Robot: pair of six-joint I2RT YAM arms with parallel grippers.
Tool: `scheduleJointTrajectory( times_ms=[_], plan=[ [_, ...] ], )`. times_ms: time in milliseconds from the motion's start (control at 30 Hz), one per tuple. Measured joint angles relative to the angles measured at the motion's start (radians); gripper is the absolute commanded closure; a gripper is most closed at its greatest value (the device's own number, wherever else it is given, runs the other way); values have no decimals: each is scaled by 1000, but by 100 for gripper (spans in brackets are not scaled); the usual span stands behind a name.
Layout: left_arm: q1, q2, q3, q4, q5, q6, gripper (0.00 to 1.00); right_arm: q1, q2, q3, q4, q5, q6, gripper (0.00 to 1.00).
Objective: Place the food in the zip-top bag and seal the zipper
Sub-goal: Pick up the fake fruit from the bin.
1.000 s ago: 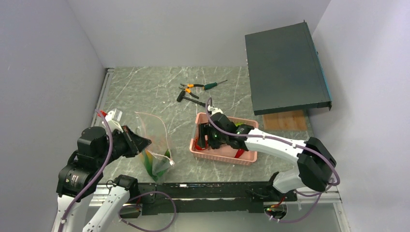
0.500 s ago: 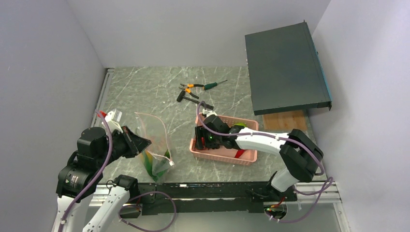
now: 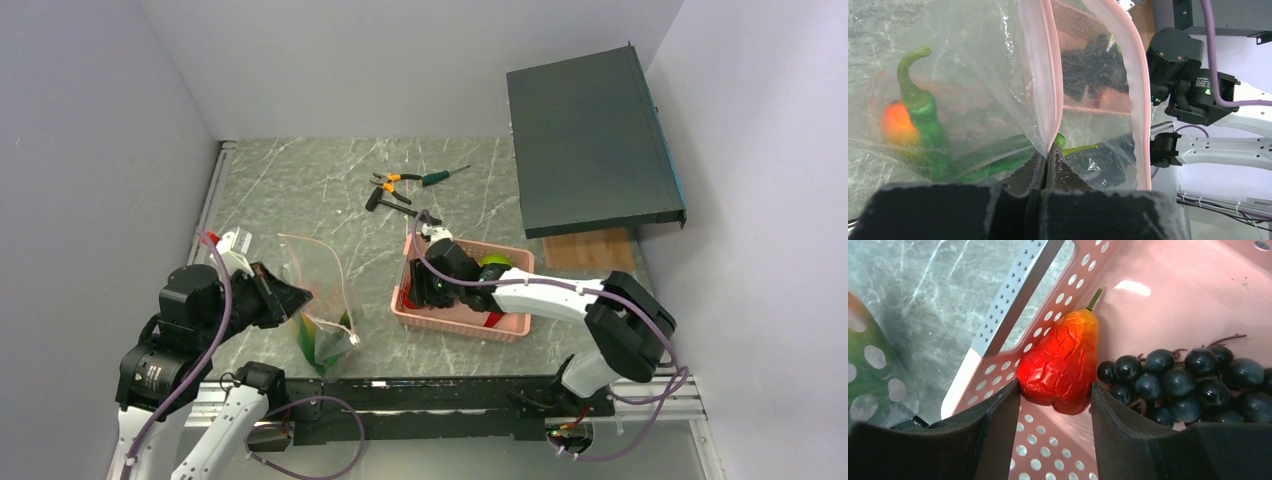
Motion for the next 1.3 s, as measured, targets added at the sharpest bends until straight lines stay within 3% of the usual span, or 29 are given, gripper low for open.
scheduleJointTrajectory(
  times_ms=[333,500,600,967,1133,1300],
  plan=[
    [0,0,-6,2,0,0,100,0,-174,-40,22,40,-32,86],
    [0,2,-24,10,4,-1,100,0,-217,-40,11,74,-55,91],
    [0,2,-24,11,3,-1,100,0,-249,-38,-14,96,-73,100],
    [0,2,-37,19,4,-4,100,22,-484,118,-69,72,-175,100],
    [0,-1,-37,26,4,-10,100,158,-526,232,-26,37,-246,100],
    [0,-2,-37,30,3,-20,100,315,-464,390,17,-6,-321,100]
  ],
)
